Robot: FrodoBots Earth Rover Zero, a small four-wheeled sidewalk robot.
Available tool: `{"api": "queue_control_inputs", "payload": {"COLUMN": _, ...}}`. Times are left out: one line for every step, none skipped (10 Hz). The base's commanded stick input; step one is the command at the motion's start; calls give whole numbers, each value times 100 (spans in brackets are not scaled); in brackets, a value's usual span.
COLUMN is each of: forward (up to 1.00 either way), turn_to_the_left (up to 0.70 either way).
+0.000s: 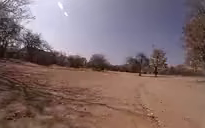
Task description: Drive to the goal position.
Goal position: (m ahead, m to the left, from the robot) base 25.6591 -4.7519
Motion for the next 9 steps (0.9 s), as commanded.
{"api": "queue_control_inputs", "payload": {"forward": 100, "turn_to_the_left": -17}}
{"api": "queue_control_inputs", "payload": {"forward": 100, "turn_to_the_left": -28}}
{"api": "queue_control_inputs", "payload": {"forward": 100, "turn_to_the_left": -29}}
{"api": "queue_control_inputs", "payload": {"forward": 100, "turn_to_the_left": -24}}
{"api": "queue_control_inputs", "payload": {"forward": 100, "turn_to_the_left": -16}}
{"api": "queue_control_inputs", "payload": {"forward": 100, "turn_to_the_left": -9}}
{"api": "queue_control_inputs", "payload": {"forward": 100, "turn_to_the_left": -5}}
{"api": "queue_control_inputs", "payload": {"forward": 100, "turn_to_the_left": -5}}
{"api": "queue_control_inputs", "payload": {"forward": 100, "turn_to_the_left": -5}}
